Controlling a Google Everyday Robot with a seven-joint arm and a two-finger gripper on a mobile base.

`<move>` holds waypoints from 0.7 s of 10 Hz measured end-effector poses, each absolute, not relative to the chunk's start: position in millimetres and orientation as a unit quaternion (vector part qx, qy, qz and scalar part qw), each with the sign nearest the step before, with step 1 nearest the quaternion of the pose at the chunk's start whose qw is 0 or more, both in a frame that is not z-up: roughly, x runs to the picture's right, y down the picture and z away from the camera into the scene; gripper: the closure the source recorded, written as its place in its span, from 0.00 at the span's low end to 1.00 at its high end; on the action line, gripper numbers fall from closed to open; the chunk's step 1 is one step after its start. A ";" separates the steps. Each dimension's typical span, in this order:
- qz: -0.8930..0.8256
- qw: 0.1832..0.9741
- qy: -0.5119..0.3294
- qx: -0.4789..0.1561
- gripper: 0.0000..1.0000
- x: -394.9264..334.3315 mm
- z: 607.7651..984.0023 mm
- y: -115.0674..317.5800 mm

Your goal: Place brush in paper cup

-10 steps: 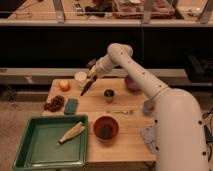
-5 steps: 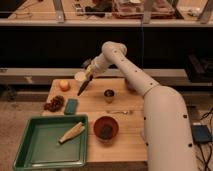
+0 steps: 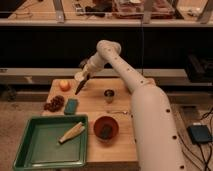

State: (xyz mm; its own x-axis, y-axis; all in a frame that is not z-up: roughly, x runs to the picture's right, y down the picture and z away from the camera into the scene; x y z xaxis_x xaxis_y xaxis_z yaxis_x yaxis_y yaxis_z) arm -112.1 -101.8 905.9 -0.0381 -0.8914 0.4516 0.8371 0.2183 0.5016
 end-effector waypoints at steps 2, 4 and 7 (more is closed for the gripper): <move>-0.626 0.690 -0.360 0.032 1.00 -115.2 913.2 -101.9; -0.629 0.687 -0.362 0.029 1.00 -120.1 917.4 -101.8; -0.629 0.685 -0.367 0.028 1.00 -122.0 921.1 -98.5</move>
State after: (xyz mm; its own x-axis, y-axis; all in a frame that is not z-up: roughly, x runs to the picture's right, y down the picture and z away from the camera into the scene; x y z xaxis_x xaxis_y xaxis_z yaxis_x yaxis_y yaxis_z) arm -122.0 -98.5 921.1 -0.0599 -0.8814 0.4686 0.8409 0.2084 0.4994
